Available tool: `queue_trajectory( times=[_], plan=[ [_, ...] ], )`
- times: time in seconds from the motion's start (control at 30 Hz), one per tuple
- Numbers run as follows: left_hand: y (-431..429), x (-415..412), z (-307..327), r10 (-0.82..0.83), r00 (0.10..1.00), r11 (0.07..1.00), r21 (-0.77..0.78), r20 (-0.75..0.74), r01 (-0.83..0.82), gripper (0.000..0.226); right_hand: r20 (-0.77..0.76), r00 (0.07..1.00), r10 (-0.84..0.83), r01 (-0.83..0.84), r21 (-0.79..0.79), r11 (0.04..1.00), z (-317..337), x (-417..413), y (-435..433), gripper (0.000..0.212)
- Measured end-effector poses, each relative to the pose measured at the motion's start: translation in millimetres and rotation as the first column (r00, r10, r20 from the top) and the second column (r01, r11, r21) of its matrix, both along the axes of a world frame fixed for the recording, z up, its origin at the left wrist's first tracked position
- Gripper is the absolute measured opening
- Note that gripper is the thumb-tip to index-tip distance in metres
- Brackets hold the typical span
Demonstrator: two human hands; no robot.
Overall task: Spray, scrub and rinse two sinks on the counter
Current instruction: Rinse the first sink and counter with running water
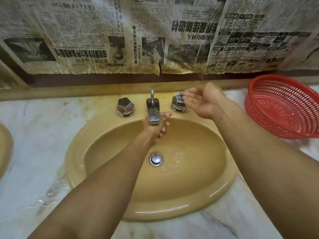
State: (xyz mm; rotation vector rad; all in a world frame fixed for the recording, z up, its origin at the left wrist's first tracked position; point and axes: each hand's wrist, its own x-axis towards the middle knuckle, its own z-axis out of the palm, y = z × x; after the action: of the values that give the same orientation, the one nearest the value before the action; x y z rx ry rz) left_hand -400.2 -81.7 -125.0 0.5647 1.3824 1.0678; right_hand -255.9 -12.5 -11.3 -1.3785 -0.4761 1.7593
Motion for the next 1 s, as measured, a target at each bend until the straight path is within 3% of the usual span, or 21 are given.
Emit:
queue_trajectory(
  times=[0.07, 0.17, 0.3, 0.4, 0.5, 0.6, 0.67, 0.73, 0.83, 0.9, 1.0],
  plan=[
    [-2.8, -11.6, -2.0, -0.082, 0.978, 0.997, -0.021, -0.19, 0.08, 0.018, 0.083, 0.994, 0.073, -0.069, -0.047, 0.997, -15.0, 3.2, -14.8, 0.033],
    [-8.5, -25.4, -10.4, -0.14, 0.966, 0.99, -0.01, -0.215, 0.142, 0.03, 0.025, 0.982, 0.186, -0.18, -0.16, 0.971, -45.4, -7.6, -48.9, 0.031],
    [-24.0, -36.8, -23.8, -0.02, 0.996, 0.991, -0.129, 0.087, 0.032, 0.036, -0.26, 0.953, 0.154, -0.224, -0.266, 0.938, -68.0, -45.5, -78.1, 0.039],
    [-27.0, -42.8, -34.1, 0.18, 0.888, 0.965, -0.251, 0.423, -0.076, 0.039, -0.335, 0.935, 0.114, -0.225, -0.317, 0.921, -71.5, -61.6, -84.7, 0.046],
    [-21.2, -38.0, -28.6, 0.27, 0.801, 0.939, -0.331, 0.535, -0.095, 0.032, -0.369, 0.929, 0.012, -0.136, -0.312, 0.94, -62.6, -51.0, -75.8, 0.04],
    [-13.1, -25.2, -9.4, 0.239, 0.731, 0.957, -0.281, 0.64, -0.068, 0.03, -0.333, 0.943, -0.023, -0.038, -0.177, 0.983, -48.5, -31.2, -57.2, 0.038],
    [-9.9, -19.0, 0.8, 0.183, 0.75, 0.972, -0.234, 0.635, -0.038, 0.026, -0.341, 0.93, -0.139, 0.107, -0.111, 0.988, -48.7, -20.1, -46.8, 0.036],
    [-10.2, -16.6, -0.6, 0.148, 0.788, 0.976, -0.218, 0.597, -0.018, 0.023, -0.243, 0.949, -0.2, 0.175, -0.12, 0.977, -56.1, -13.5, -46.8, 0.034],
    [-16.1, -22.3, -4.2, 0.155, 0.848, 0.972, -0.231, 0.507, -0.04, 0.024, -0.115, 0.992, 0.04, -0.066, -0.229, 0.971, -68.8, -21.0, -68.5, 0.035],
    [-20.4, -28.2, -7.5, 0.174, 0.881, 0.967, -0.246, 0.44, -0.069, 0.022, -0.188, 0.967, 0.173, -0.219, -0.263, 0.94, -69.9, -33.5, -80.2, 0.039],
    [-25.7, -34.2, -8.2, 0.265, 0.87, 0.942, -0.305, 0.415, -0.141, 0.023, -0.346, 0.935, 0.07, -0.165, -0.252, 0.953, -62.8, -44.8, -80.6, 0.039]
  ],
)
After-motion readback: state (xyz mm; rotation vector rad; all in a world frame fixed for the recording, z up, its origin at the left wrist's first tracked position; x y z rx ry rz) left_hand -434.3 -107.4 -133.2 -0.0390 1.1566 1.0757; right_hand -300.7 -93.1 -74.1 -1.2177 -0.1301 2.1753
